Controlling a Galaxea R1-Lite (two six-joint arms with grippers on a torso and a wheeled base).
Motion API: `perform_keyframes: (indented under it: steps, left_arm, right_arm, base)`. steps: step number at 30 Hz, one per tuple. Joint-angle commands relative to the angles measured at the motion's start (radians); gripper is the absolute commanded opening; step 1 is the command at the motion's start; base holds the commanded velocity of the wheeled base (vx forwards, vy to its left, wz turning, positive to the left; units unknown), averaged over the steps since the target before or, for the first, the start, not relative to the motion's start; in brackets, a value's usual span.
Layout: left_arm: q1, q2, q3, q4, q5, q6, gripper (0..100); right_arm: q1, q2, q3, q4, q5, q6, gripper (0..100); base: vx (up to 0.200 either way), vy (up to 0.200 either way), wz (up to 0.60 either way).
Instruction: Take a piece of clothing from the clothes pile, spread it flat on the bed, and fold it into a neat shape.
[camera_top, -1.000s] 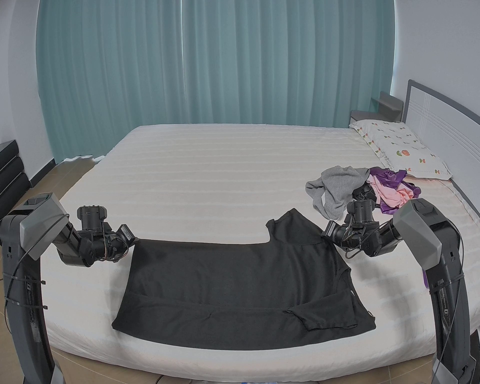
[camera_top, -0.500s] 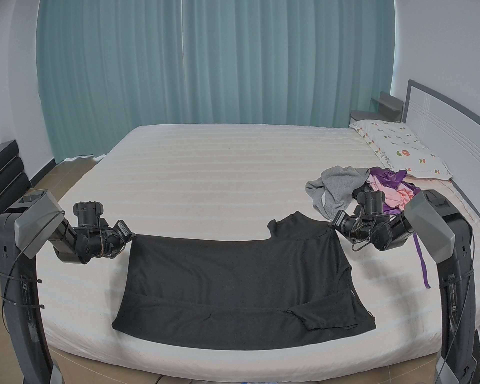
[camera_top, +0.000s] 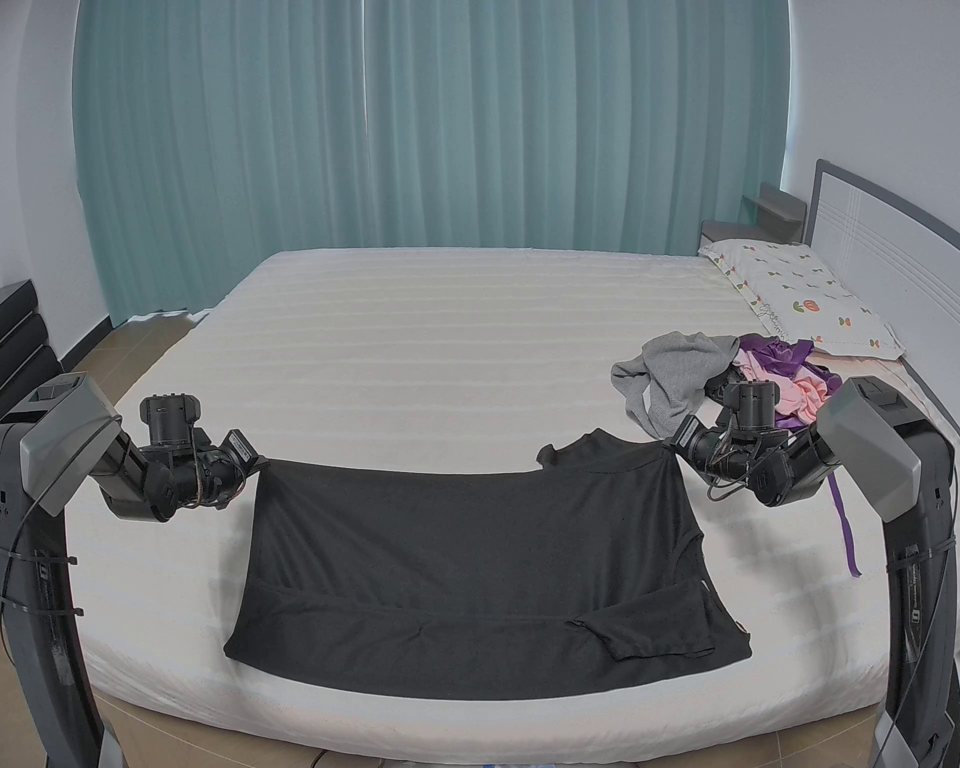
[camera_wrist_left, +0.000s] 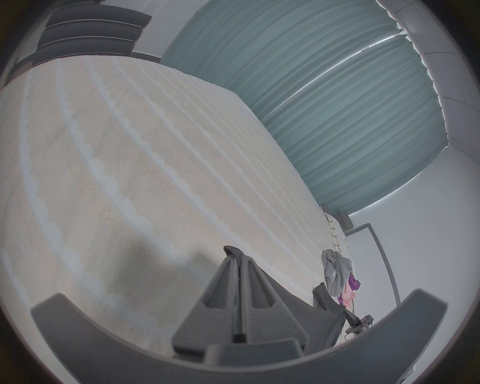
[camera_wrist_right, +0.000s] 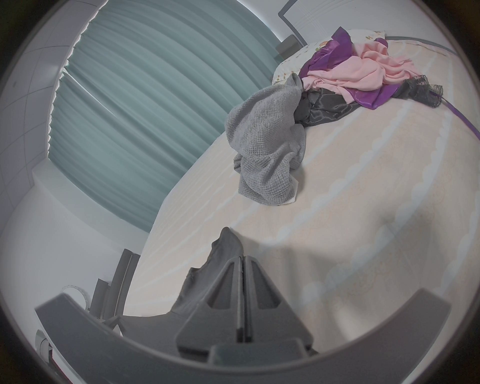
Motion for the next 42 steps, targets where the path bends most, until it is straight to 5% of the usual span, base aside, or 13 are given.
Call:
perform_keyframes:
  steps: [1, 33, 42]
  left_arm:
    - [0.002, -0.008, 0.002, 0.000, 0.000, -0.001, 0]
    - [0.008, -0.093, 0.140, -0.007, -0.012, -0.009, 0]
    - [0.005, -0.064, 0.115, -0.115, -0.008, -0.017, 0]
  right_arm:
    - [-0.002, -0.018, 0.021, -0.029, 0.003, 0.006, 0]
    - [-0.025, -0.175, 0.259, -0.050, 0.124, 0.006, 0]
    - [-0.039, -0.160, 0.237, -0.078, 0.124, 0.014, 0]
  base:
    - [0.000, 0.000, 0.00]
    - [0.000, 0.000, 0.00]
    - [0.000, 0.000, 0.00]
